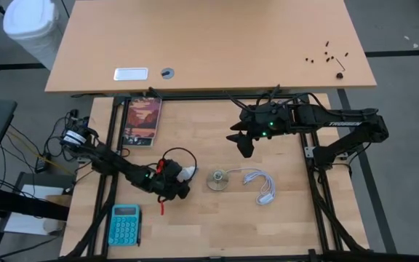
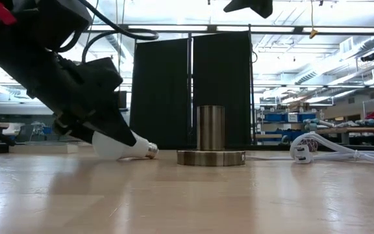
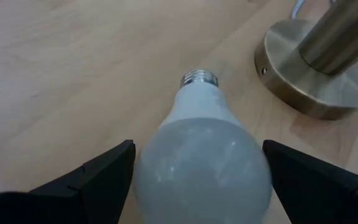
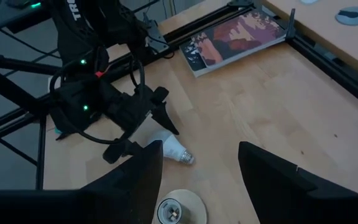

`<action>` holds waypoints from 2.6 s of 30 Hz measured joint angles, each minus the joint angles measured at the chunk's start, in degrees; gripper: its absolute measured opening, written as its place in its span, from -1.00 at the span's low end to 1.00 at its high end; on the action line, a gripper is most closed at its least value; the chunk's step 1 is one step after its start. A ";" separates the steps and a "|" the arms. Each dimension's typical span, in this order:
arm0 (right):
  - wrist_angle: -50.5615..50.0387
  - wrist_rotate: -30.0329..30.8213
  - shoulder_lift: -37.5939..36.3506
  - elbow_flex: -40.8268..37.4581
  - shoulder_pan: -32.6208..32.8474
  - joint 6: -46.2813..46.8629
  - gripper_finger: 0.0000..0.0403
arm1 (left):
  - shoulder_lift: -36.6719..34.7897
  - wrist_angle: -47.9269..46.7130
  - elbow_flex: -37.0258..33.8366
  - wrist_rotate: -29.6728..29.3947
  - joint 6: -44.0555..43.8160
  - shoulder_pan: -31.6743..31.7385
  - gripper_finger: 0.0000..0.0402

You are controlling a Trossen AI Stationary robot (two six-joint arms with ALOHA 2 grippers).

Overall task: Screw lightbulb
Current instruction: Insert the white lightbulb into the lamp

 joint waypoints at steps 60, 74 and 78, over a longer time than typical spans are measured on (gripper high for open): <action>-9.62 -3.69 -0.74 -8.51 4.68 8.95 0.00 | -14.62 -14.59 11.97 28.00 22.45 9.57 0.36; 40.09 8.85 -1.01 -39.70 15.45 19.71 -0.02 | -14.58 -36.82 29.73 36.72 29.71 15.94 0.36; 50.52 9.71 -0.96 -47.78 16.30 19.85 -0.05 | -14.56 -38.10 30.64 39.95 29.70 17.03 0.36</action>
